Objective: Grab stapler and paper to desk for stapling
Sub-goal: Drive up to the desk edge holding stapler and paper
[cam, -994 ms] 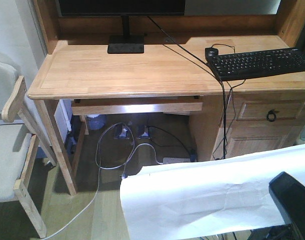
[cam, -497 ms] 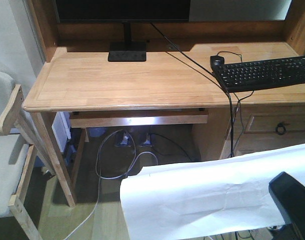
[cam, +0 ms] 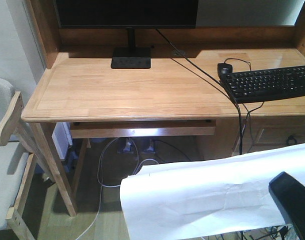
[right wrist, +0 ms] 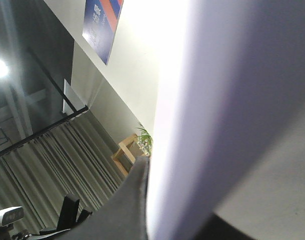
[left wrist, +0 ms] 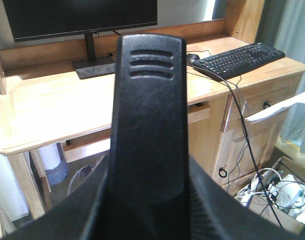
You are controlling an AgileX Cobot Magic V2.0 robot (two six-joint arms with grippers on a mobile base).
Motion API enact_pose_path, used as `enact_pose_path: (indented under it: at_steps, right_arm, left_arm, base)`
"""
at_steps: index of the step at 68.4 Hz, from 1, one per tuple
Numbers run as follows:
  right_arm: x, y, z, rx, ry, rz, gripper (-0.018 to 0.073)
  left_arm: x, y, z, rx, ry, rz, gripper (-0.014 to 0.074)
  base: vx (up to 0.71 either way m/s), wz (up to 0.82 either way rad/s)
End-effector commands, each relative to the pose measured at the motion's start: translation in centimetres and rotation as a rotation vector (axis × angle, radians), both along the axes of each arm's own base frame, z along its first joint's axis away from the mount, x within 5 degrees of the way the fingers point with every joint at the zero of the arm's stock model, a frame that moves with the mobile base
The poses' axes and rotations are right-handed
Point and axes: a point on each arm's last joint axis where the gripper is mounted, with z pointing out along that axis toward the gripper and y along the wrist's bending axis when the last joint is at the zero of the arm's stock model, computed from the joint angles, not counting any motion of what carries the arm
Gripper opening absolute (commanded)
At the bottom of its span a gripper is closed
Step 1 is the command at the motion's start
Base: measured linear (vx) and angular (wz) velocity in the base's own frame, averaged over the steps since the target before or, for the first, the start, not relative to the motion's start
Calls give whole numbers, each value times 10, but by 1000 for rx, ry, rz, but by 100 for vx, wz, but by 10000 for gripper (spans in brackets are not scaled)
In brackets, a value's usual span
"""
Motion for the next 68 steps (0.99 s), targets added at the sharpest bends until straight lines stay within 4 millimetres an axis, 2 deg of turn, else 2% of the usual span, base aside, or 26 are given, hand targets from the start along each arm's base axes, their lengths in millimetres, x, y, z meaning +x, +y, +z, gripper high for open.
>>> enact_pose_path:
  at_steps: [1, 68]
  right_arm:
    - [-7, -1, 2, 65, -63, 35, -4]
    - [-7, -1, 2, 65, -63, 35, -4]
  left_arm:
    - [1, -1, 18, -58, -113, -11, -6]
    - [1, -1, 18, -58, -113, -11, -6]
  base:
    - [10, 3]
    - [8, 2]
